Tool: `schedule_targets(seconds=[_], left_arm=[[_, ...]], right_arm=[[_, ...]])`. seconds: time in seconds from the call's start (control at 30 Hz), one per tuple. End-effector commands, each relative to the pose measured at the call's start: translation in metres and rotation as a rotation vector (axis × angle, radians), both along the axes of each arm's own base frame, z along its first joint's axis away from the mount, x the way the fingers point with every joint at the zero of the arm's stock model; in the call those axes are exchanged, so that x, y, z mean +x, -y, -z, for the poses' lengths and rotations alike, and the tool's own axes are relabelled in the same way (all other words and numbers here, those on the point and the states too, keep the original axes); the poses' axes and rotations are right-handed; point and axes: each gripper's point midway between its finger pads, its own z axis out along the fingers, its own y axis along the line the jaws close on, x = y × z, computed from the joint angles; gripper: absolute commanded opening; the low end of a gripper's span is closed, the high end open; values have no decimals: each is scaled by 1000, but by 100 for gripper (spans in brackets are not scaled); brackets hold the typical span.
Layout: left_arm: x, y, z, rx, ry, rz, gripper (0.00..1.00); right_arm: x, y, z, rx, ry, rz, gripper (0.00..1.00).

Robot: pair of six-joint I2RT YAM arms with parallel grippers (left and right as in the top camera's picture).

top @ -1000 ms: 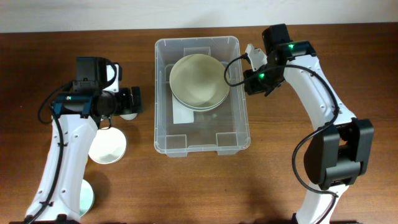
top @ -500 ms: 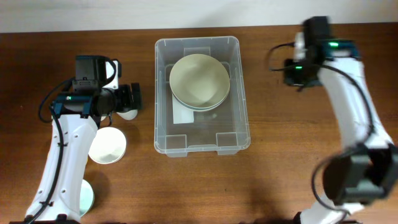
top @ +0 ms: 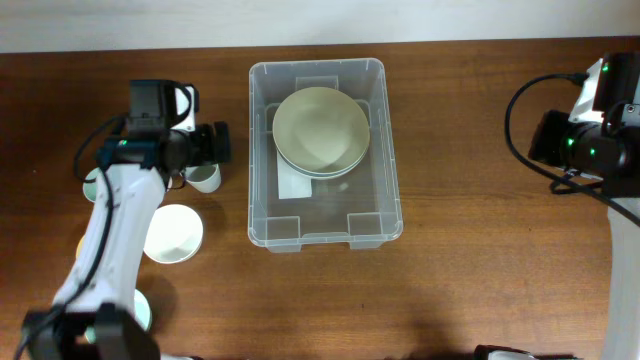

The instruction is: Pack container

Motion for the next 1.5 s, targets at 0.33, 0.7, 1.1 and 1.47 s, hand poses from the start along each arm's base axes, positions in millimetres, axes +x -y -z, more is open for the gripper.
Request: schedule_targets(seconds=[0.33, 0.7, 1.1, 1.47], left_arm=[[18, 4, 91, 3, -178, 1, 95], [21, 4, 116, 5, -219, 1, 18], [24, 5, 75, 3, -192, 1, 1], [4, 63, -114, 8, 172, 130, 1]], right_arm=[[8, 4, 21, 15, -79, 15, 44], [9, 4, 21, 14, -79, 15, 44], [8, 4, 21, 14, -79, 15, 44], [9, 4, 21, 14, -79, 15, 44]])
